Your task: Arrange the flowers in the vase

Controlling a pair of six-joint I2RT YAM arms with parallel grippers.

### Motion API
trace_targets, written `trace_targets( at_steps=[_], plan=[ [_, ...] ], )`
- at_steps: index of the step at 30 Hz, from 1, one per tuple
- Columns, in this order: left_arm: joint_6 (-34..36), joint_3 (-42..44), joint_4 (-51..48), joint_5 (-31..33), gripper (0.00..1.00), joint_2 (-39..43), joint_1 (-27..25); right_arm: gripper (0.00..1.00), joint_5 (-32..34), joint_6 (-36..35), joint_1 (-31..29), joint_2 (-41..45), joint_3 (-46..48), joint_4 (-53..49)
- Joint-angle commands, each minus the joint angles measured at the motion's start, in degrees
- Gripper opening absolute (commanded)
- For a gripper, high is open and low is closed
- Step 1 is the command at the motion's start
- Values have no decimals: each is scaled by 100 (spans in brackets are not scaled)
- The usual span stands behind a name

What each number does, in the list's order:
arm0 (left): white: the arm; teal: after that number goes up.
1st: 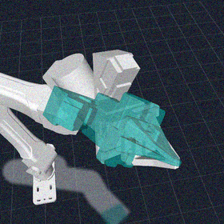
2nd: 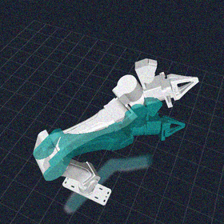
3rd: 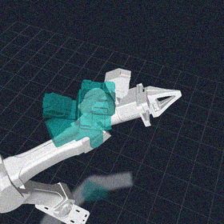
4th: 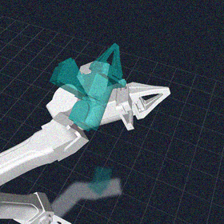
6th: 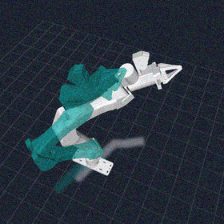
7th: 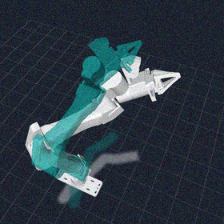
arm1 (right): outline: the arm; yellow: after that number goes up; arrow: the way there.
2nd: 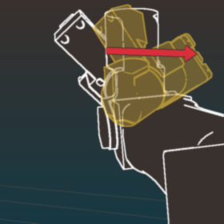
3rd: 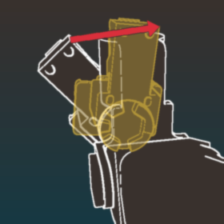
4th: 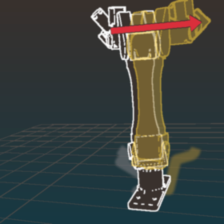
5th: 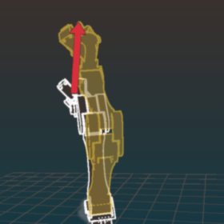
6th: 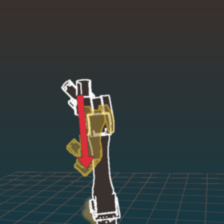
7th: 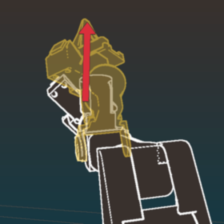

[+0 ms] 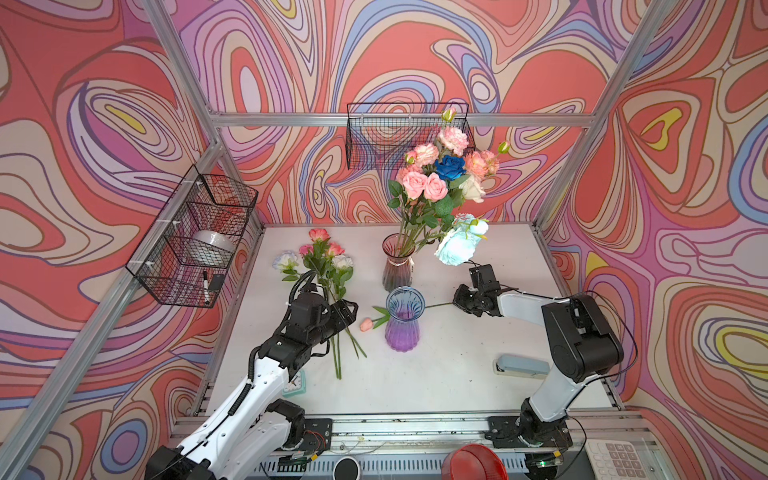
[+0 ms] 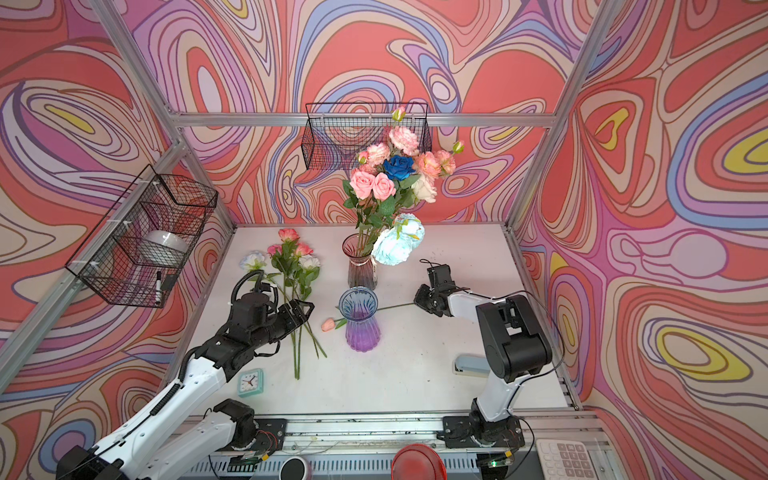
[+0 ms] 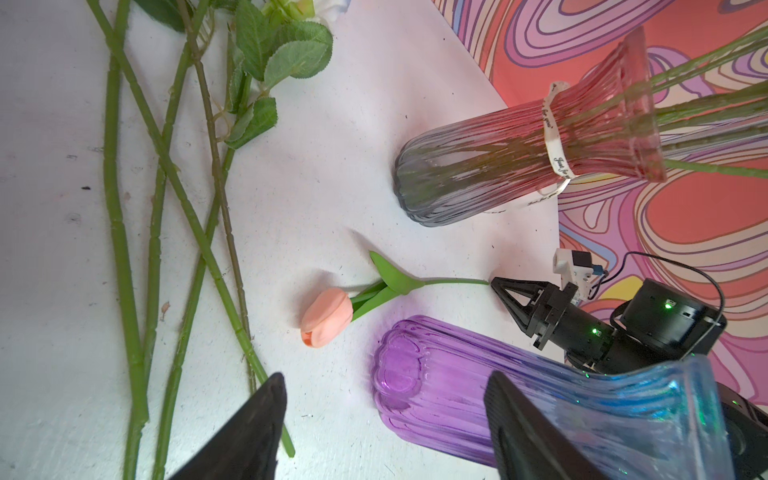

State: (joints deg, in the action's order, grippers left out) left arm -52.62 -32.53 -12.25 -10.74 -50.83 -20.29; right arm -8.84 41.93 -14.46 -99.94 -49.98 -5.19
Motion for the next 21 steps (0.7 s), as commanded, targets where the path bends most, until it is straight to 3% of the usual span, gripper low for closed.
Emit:
trace_targets(
  at_steps=[1, 7, 14, 21],
  plan=[
    [-199, 99, 45, -73, 77, -73, 25, 7, -57, 301, -218, -54, 167, 308],
    [-589, 248, 369, -212, 78, -302, 25, 5, -427, 666, -951, -384, 118, 803],
    [-1120, 589, 824, -172, 79, -476, -47, 10, -224, 705, -1044, 212, 352, 947],
    [-2803, 536, 989, 1085, 75, -744, -776, 11, 584, 560, -1042, 961, 612, 643]
  ],
)
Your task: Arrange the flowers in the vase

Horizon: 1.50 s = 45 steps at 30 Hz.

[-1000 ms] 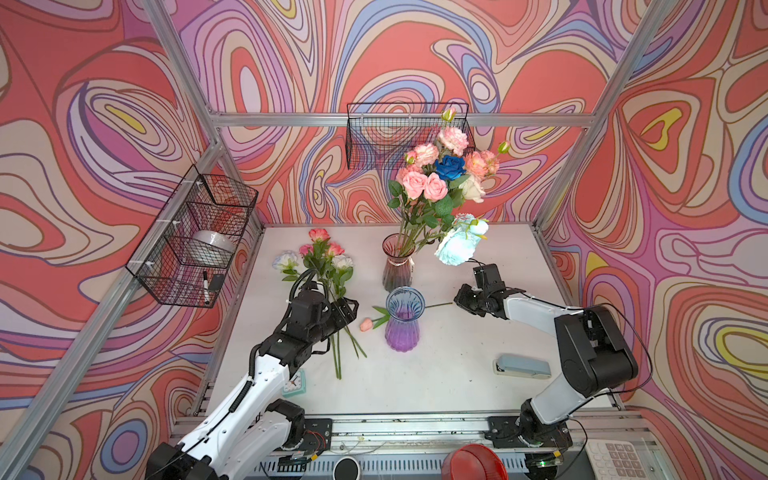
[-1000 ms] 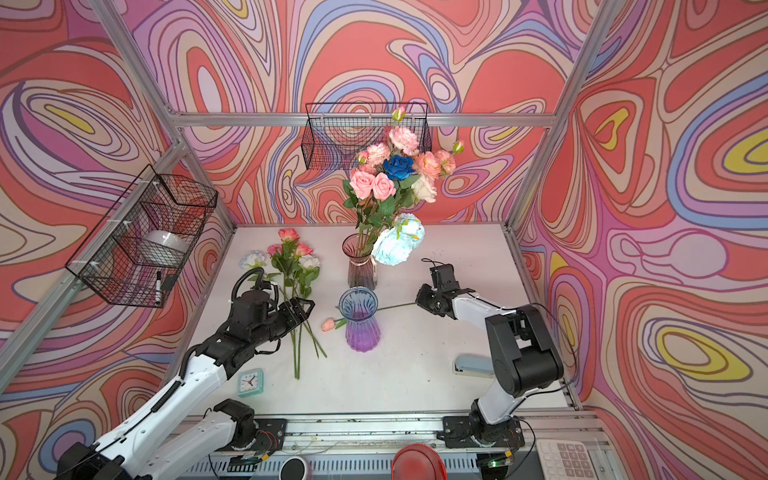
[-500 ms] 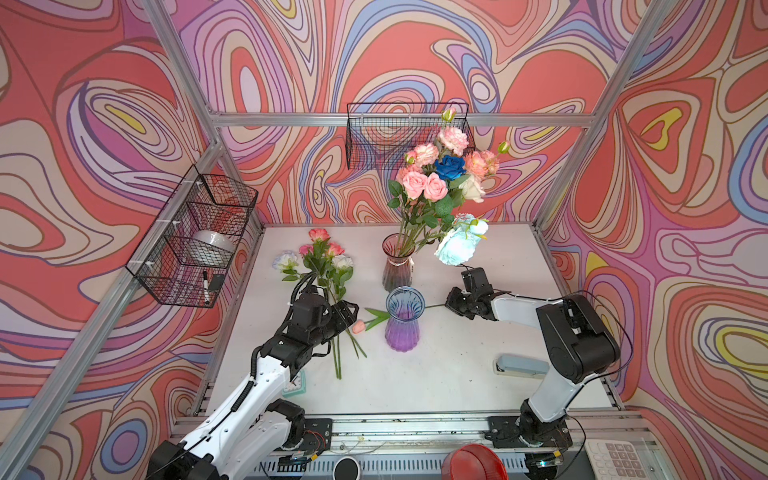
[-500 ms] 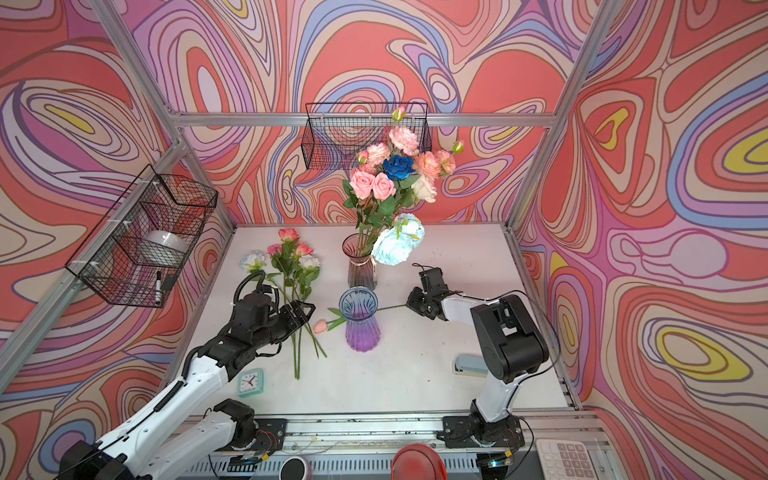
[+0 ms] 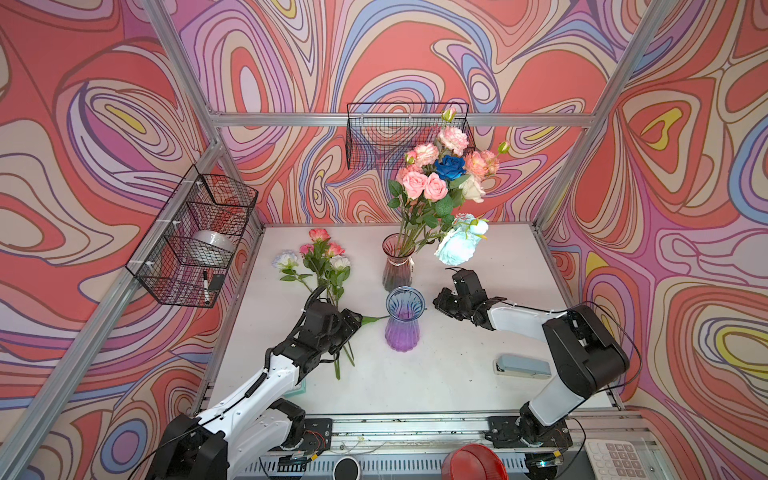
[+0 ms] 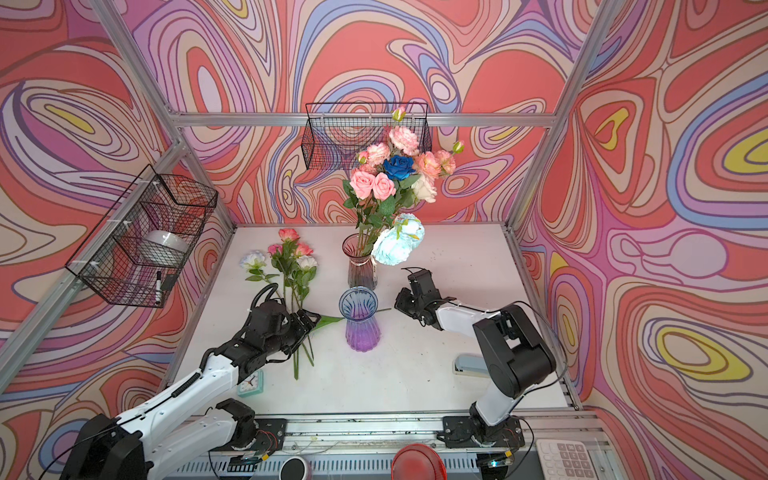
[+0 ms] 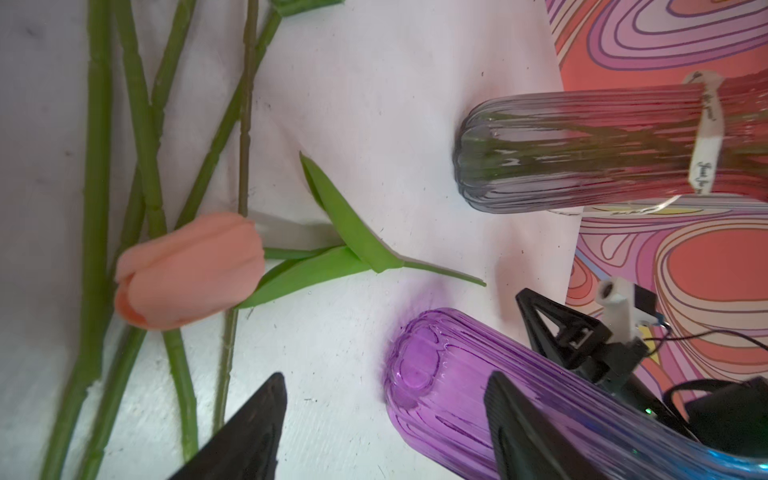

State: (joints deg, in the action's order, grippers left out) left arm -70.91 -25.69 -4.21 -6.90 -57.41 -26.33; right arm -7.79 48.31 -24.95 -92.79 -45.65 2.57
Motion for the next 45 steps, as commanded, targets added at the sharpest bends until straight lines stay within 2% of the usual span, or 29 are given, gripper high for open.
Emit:
trace_targets(
  at_steps=[1, 5, 8, 10, 13, 22, 36, 45],
  plan=[
    [-1233, -260, 86, 861, 75, -180, -241, 11, 574, -118, 8, 347, 216, -184],
    [-2207, -964, -591, 1332, 74, -682, -445, 10, 806, -200, 2, 691, 360, -317],
    [-2925, -1237, -723, 1353, 68, -1170, -564, 9, 912, -219, 7, 910, 497, -345],
    [-3237, -1452, -743, 1338, 64, -1494, -584, 10, 1003, -246, 7, 1020, 557, -377],
    [-3484, -1877, -1049, 1333, 63, -1939, -584, 9, 1090, -308, 8, 1146, 634, -411],
    [-3907, -2745, -2353, 1394, 64, -2711, -593, 9, 1359, -383, 34, 1438, 846, -459],
    [-4223, -3366, -2837, 1213, 62, -3559, -777, 8, 1325, -406, 223, 1433, 1009, -362],
    [-4311, -3488, -3031, 1145, 54, -3915, -804, 7, 1293, -419, 396, 1503, 1195, -259]
  ],
)
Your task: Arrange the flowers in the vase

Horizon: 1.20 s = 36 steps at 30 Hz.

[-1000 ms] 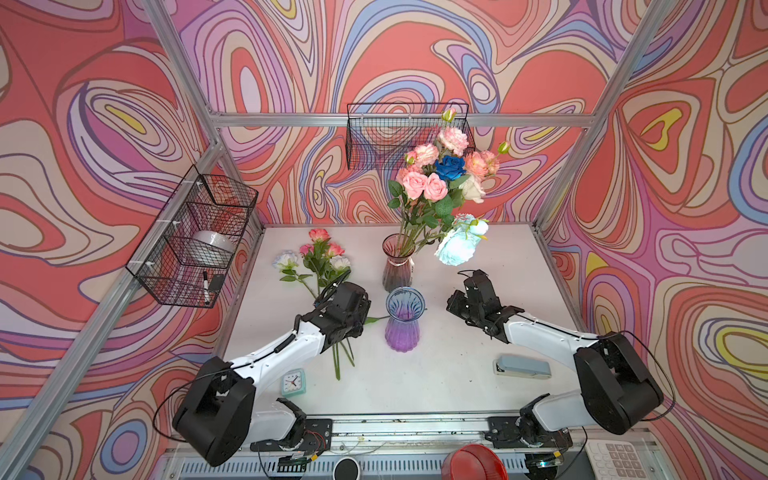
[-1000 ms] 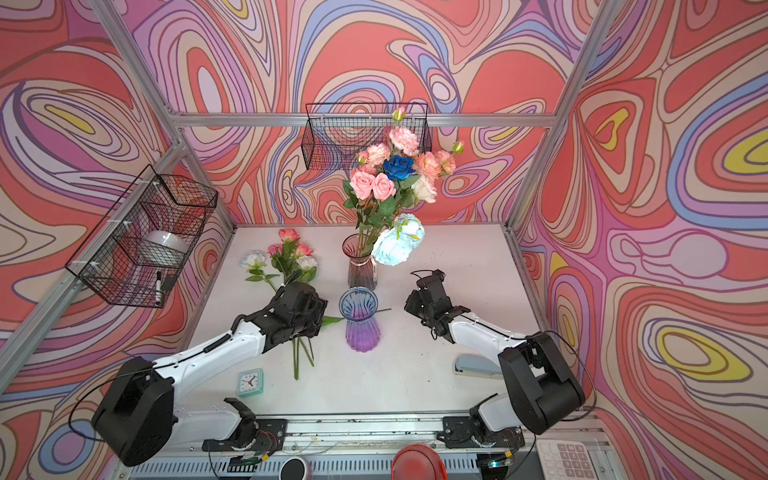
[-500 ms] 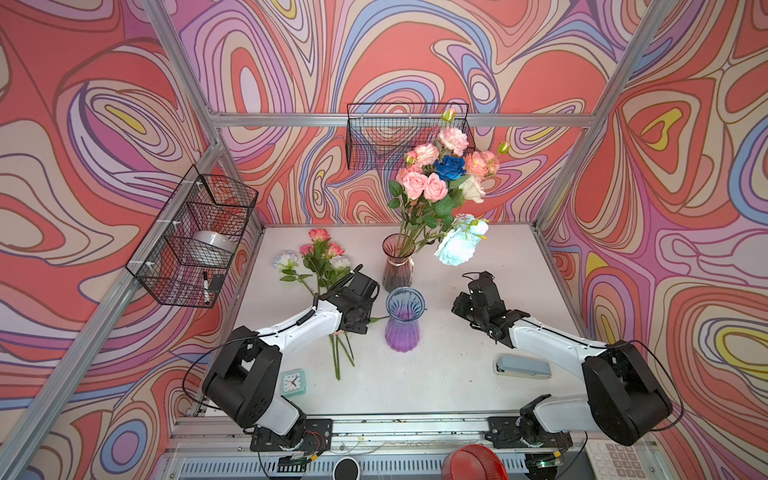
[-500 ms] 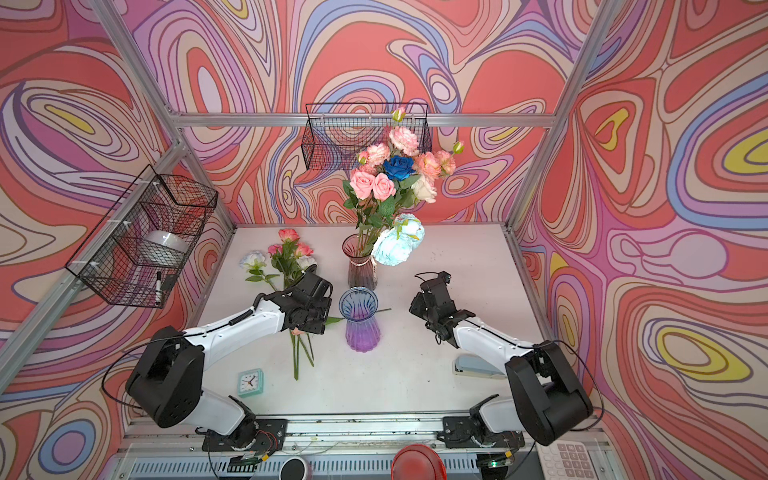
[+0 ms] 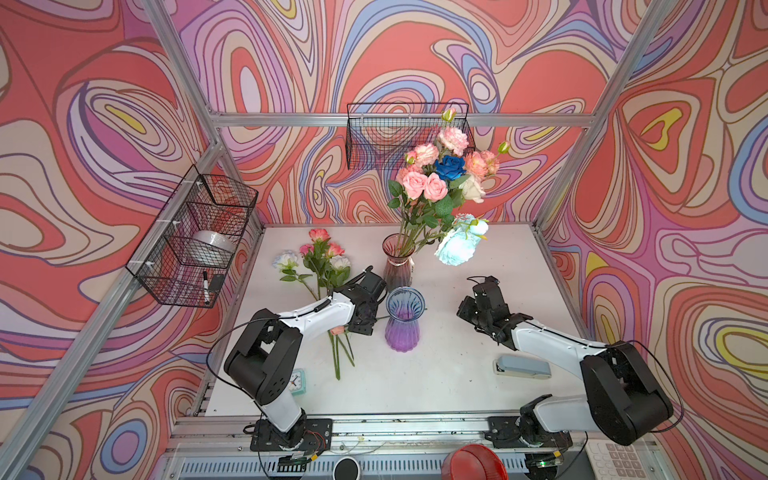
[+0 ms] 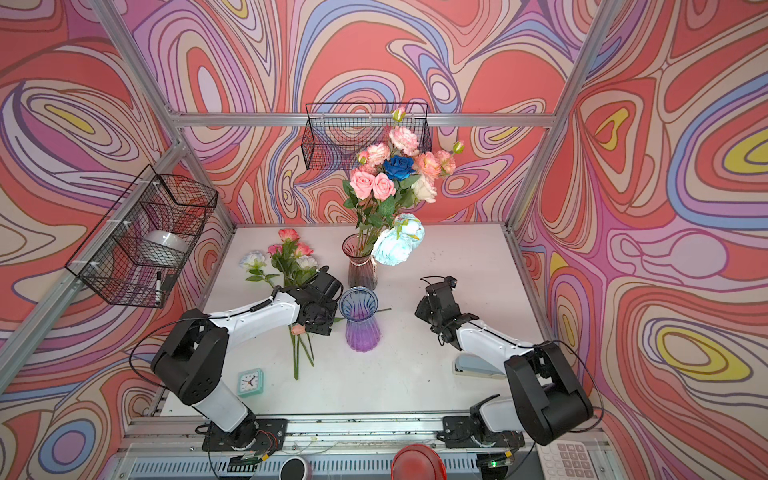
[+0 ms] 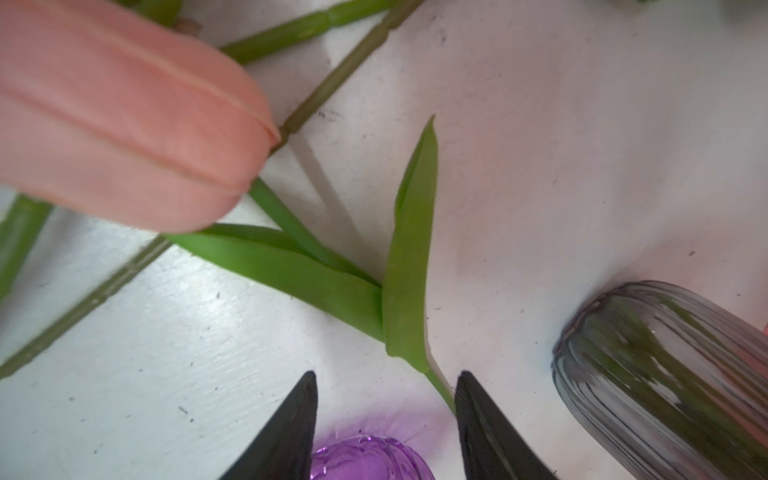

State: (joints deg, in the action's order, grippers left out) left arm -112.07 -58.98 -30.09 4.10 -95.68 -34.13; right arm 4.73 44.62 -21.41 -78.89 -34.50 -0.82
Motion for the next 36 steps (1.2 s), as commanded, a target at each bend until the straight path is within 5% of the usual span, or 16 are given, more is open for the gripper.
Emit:
trace_targets(
  at_steps=[1, 12, 22, 36],
  plan=[
    [-185, -172, -454, 84, 53, -121, -19, 7, 37, -43, 41, 106, 90, 82],
    [-333, -270, -516, 99, 46, -604, 97, 7, 17, -47, 51, 171, 176, 113],
    [-208, -368, -435, 127, 22, -620, 335, 6, 79, -111, 58, 458, 255, -14],
    [372, -1038, -1009, 772, 5, 124, 629, 6, 192, -147, 58, 879, 295, -256]
  ],
)
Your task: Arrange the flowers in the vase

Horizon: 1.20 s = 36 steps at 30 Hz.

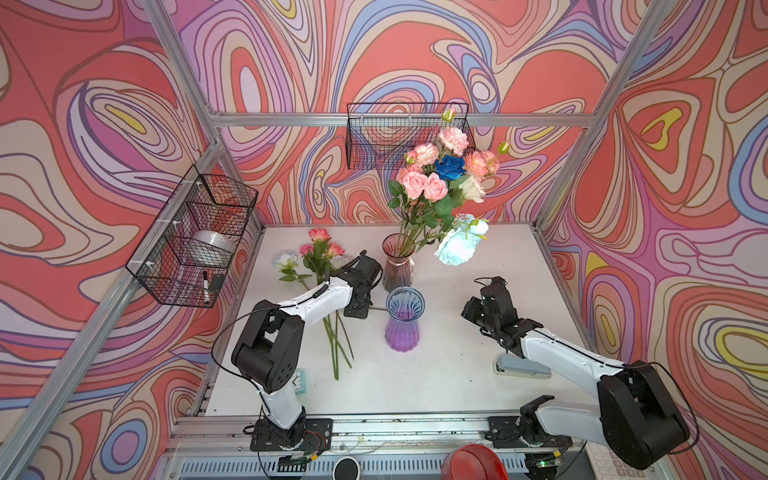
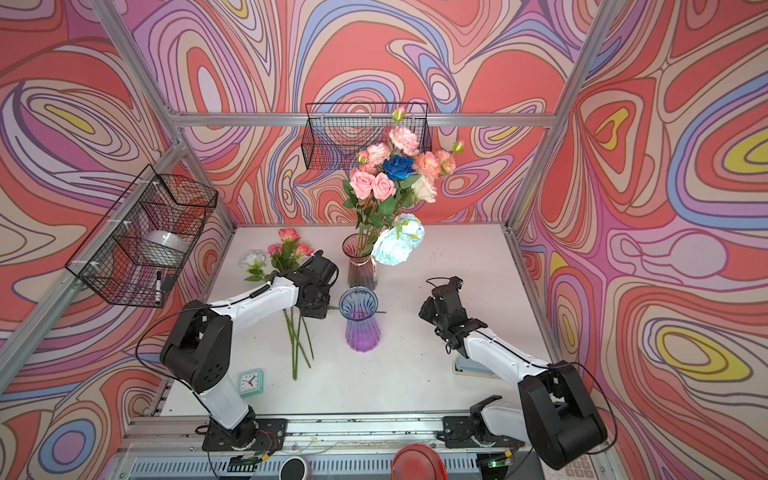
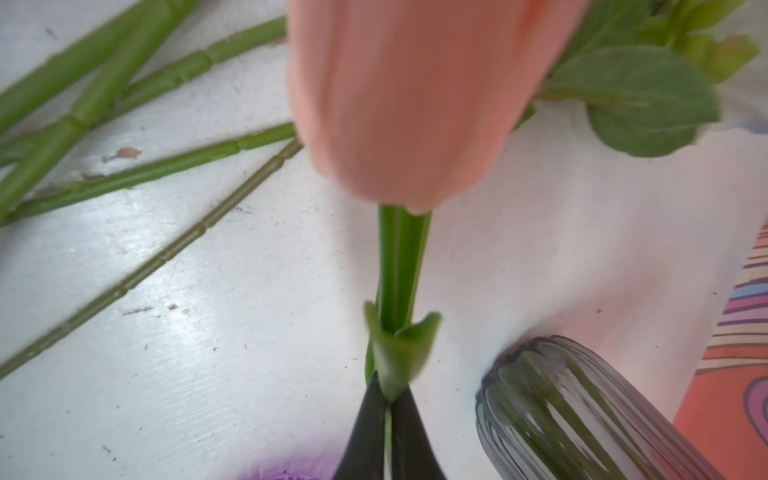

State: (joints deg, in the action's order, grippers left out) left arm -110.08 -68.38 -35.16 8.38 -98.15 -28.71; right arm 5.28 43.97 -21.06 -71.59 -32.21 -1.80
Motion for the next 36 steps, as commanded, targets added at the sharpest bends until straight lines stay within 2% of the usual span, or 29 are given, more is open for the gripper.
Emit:
trace_targets(
  at_steps=[1, 7, 9, 12, 14, 17, 19, 21, 23, 25, 28, 30, 36],
  plan=[
    [235, -65, -492, 371, 3, 487, 110, 6, 140, -81, 23, 171, 64, -170],
    [999, -56, -670, 773, 0, 1418, 355, 6, 140, -81, 24, 324, 40, -275],
    [1468, -184, -887, 1153, 0, 1808, 415, 6, 148, -89, 23, 377, 31, -314],
    [2318, -324, -1053, 1792, 0, 2432, 496, 6, 166, -114, 23, 450, 30, -373],
    [3114, -292, -783, 2112, 0, 2939, 553, 6, 192, -139, 25, 480, 32, -404],
    [4409, -331, -216, 2226, 0, 3544, 566, 6, 218, -178, 23, 514, 4, -479],
    [5295, -460, 144, 2041, 0, 3855, 568, 6, 227, -189, 25, 549, -7, -504],
    [6307, -645, 527, 1564, 0, 4057, 566, 6, 236, -209, 23, 584, -30, -561],
    [7256, -874, 838, 811, 0, 4158, 560, 6, 269, -252, 29, 631, -73, -629],
    [7791, -1102, 867, 160, 0, 4193, 566, 6, 316, -285, 23, 683, -93, -680],
    [8161, -1117, 1185, -703, 0, 4333, 546, 6, 359, -327, 24, 708, -152, -779],
    [8315, -1092, 1428, -1047, 0, 4368, 424, 5, 388, -344, 28, 730, -194, -847],
    [8930, -988, 1958, -1064, 0, 4032, -633, 5, 508, -371, 23, 830, -300, -1049]
  ],
)
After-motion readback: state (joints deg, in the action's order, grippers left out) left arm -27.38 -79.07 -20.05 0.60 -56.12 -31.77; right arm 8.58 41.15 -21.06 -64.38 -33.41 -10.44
